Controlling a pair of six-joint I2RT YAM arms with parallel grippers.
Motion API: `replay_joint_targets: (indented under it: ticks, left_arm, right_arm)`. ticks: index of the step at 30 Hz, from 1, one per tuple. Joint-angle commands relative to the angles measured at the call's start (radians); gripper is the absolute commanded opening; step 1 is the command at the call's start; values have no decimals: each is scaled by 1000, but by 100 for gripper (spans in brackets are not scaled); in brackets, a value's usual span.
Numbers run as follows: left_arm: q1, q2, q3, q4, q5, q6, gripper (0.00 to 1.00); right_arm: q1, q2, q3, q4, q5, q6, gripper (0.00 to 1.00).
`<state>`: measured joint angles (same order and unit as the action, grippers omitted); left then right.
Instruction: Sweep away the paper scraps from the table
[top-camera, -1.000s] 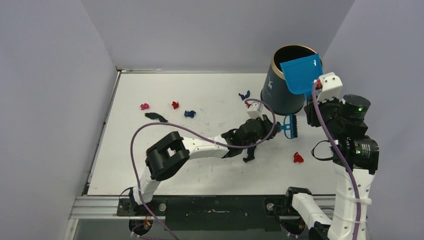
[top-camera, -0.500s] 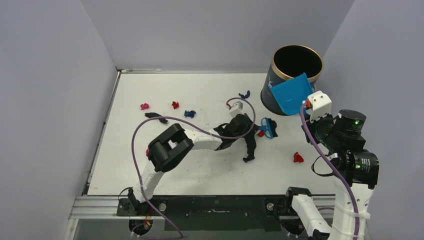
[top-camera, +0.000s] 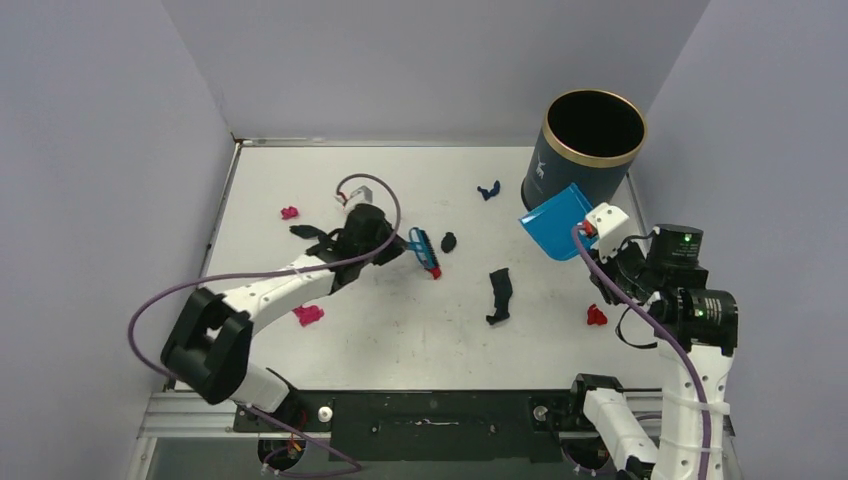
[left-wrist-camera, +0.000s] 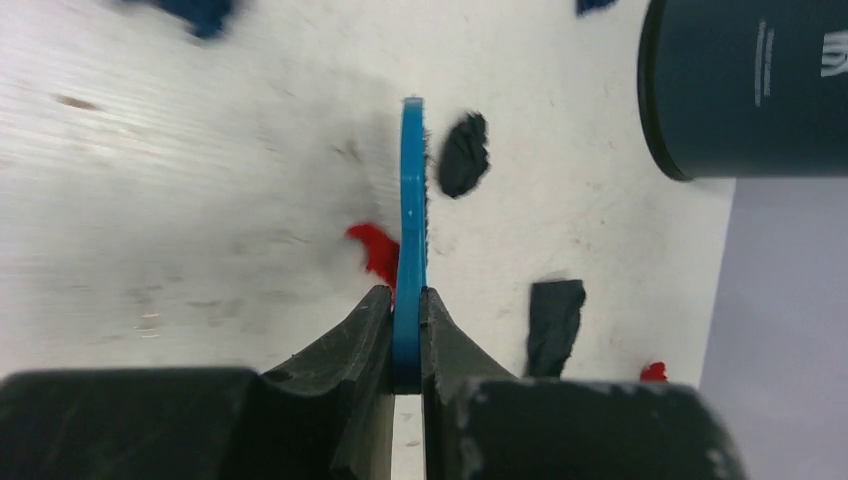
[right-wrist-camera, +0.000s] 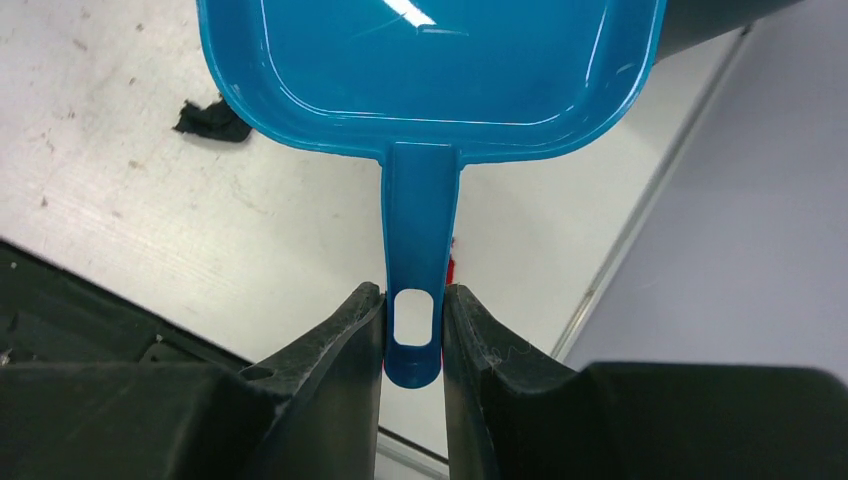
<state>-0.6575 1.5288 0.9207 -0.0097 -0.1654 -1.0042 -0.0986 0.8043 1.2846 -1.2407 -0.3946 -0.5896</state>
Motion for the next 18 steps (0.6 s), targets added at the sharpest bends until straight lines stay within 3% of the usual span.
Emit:
replay_joint_targets:
  ticks: [1,4,7,12,18]
  left_arm:
    - [143,-247,25,-226,67,251,0]
    - [140,-351,125,-384,17,416,0]
    - [129,-352,224,-480,127,532,0]
    - [62,-173,474,-752,184,679,0]
    - [-22,30,712,-898,201,697,0]
  right_arm:
    - [-5,58,-48,-69,-79,-134,5]
    - [-4,71,-82,-103,-57,-217,5]
    - [-4,81,-99,-143,-7,-295,5]
    - [8,101,-153,-163,153,-375,5]
    - [12,109,-319,-163,324,-487,5]
